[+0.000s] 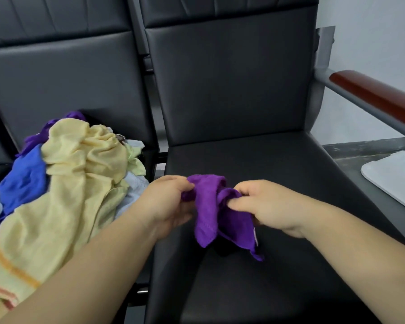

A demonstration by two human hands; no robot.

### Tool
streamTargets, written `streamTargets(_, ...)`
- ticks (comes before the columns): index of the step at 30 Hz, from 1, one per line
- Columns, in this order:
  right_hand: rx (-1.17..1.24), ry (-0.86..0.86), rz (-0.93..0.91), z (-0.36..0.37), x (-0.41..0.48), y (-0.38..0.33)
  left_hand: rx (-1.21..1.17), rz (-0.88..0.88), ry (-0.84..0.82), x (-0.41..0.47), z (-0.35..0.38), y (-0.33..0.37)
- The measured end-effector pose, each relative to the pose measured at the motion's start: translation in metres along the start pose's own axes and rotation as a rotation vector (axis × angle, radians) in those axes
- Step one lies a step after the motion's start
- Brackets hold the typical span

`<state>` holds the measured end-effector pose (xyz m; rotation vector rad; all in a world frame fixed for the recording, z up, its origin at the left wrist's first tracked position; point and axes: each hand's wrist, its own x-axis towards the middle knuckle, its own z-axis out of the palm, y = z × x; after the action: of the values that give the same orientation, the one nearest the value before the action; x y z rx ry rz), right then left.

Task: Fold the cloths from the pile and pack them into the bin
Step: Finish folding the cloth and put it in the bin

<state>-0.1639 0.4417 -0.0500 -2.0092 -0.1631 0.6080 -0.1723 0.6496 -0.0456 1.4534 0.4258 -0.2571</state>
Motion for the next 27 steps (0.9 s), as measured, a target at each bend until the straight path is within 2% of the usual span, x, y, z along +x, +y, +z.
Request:
streamTargets(2,0.099,-0.019,0.056,-0.004,-0.004,-0.006,0.255,0.124,0.226,0.005,-0.003,-0.003)
streamTargets(4,0.164,-0.037,0.088,-0.010,-0.010,-0.013,0.433,0.286,0.270,-0.002,-0.001,-0.003)
streamTargets(6,0.228,-0.028,0.116,-0.014,-0.014,-0.017,0.431,0.400,0.089,-0.011,0.003,-0.002)
streamTargets(9,0.335,-0.002,0.113,-0.019,-0.015,-0.020,0.473,0.439,-0.264,-0.022,0.012,-0.004)
streamTargets(11,0.372,-0.001,0.090,-0.021,-0.016,-0.020,0.610,0.458,-0.283,-0.021,0.014,-0.009)
streamTargets(14,0.310,-0.006,0.064,-0.025,-0.019,-0.022,0.705,0.499,-0.182,-0.013,0.014,-0.011)
streamTargets(16,0.223,0.005,0.051,-0.029,-0.020,-0.022,0.663,0.513,-0.120,-0.008,0.010,-0.006)
streamTargets(20,0.038,0.132,-0.035,-0.037,-0.012,-0.014,0.518,0.477,0.025,0.000,-0.006,0.004)
streamTargets(25,-0.092,0.191,-0.044,-0.041,-0.008,-0.008,0.558,0.542,0.037,0.001,-0.019,0.010)
streamTargets(27,-0.269,0.272,-0.041,-0.045,-0.005,-0.005,0.544,0.517,-0.033,0.003,-0.026,0.013)
